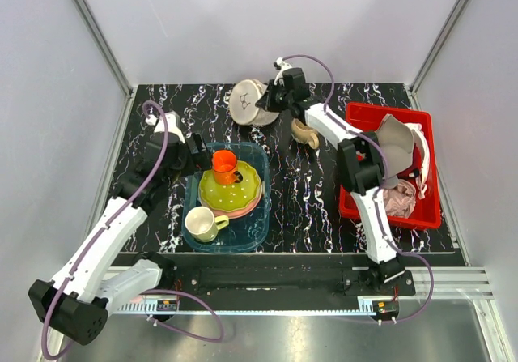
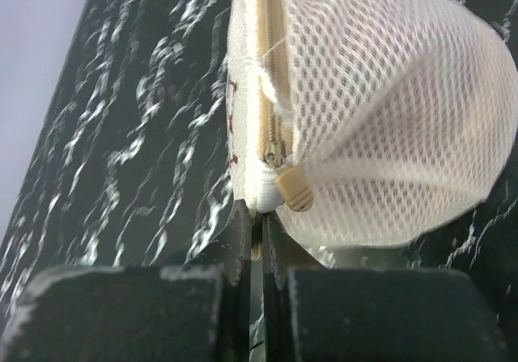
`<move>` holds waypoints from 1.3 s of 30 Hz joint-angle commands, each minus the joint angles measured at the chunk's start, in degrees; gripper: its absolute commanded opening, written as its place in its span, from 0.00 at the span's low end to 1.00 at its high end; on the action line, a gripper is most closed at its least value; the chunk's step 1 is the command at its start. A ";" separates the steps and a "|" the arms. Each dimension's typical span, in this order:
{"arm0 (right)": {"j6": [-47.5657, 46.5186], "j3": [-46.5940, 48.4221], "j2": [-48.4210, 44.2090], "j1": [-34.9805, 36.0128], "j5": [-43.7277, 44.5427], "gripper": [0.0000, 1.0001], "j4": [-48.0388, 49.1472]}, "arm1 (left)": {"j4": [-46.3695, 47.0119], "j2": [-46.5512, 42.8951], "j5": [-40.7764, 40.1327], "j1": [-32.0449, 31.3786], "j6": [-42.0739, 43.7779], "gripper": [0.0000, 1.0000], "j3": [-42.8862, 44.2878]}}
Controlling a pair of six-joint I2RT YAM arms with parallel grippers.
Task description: Unzip the laundry bag and remove the bra
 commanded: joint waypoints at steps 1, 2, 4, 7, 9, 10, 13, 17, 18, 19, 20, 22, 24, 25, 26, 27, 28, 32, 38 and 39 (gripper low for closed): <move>-5.97 -14.85 -21.31 0.23 -11.69 0.00 8.68 | 2.34 1.46 1.08 0.61 5.38 0.99 6.22; -7.65 -17.25 -23.62 0.23 -13.28 0.00 8.69 | 2.25 1.11 2.48 0.61 6.35 0.99 6.84; -14.04 -22.78 -29.93 0.32 -16.71 0.00 7.82 | 3.65 0.15 3.54 0.61 9.78 0.99 8.33; -22.13 -24.48 -35.48 0.23 -19.18 0.00 -0.67 | 4.89 -0.91 6.53 0.61 15.84 0.99 11.58; -26.46 -23.35 -37.52 -0.03 -21.72 0.00 -6.31 | 4.98 -0.65 9.25 0.61 19.00 0.99 13.78; -28.91 -22.04 -39.44 -0.12 -23.83 0.00 -11.29 | 5.15 -0.65 10.92 0.70 20.24 0.99 15.61; -32.18 -21.49 -43.66 -0.03 -29.44 0.00 -18.00 | 5.24 -0.21 19.79 0.70 24.29 0.99 19.22; -33.86 -22.90 -48.42 -0.03 -38.07 0.00 -23.73 | 3.58 1.37 31.63 0.70 27.19 0.99 24.57; -33.86 -23.68 -49.39 -0.03 -39.39 0.00 -24.08 | 2.61 1.81 34.11 0.79 27.89 0.99 25.47; -33.77 -25.78 -51.48 -0.03 -41.93 0.00 -24.44 | 2.34 3.38 35.96 0.70 27.81 0.99 26.26; -33.69 -26.85 -52.46 0.06 -42.91 0.00 -24.35 | 1.99 4.18 39.64 0.79 27.37 0.99 27.75; -33.60 -29.82 -55.18 -0.03 -45.10 0.00 -24.35 | 1.11 6.81 41.87 0.70 26.93 0.99 28.90; -33.42 -31.42 -56.59 0.06 -46.17 0.00 -24.44 | 1.20 8.13 44.50 0.70 26.49 0.99 29.43; -33.25 -32.56 -57.73 0.06 -46.52 0.00 -24.53 | 1.29 8.66 46.08 0.70 26.40 0.99 29.43; -33.07 -33.18 -58.09 0.06 -46.61 0.00 -24.53 | 1.20 9.89 49.66 0.70 25.53 0.99 29.52; -33.07 -33.53 -58.44 0.06 -46.78 0.00 -24.70 | 1.37 10.42 52.04 0.61 25.09 0.99 29.52; -32.98 -34.23 -59.14 0.06 -46.79 0.00 -24.88 | 1.37 11.21 54.50 0.52 24.82 0.99 29.52; -32.81 -35.29 -59.94 0.32 -46.87 0.00 -24.79 | 1.55 13.67 60.67 -0.09 23.86 0.99 28.55; -32.72 -35.82 -59.42 0.76 -46.08 0.00 -24.44 | 2.25 17.28 58.85 -1.14 20.35 0.91 27.15; -32.72 -35.47 -59.15 0.76 -45.91 0.00 -24.44 | 2.17 18.15 58.23 -1.15 20.34 0.89 27.15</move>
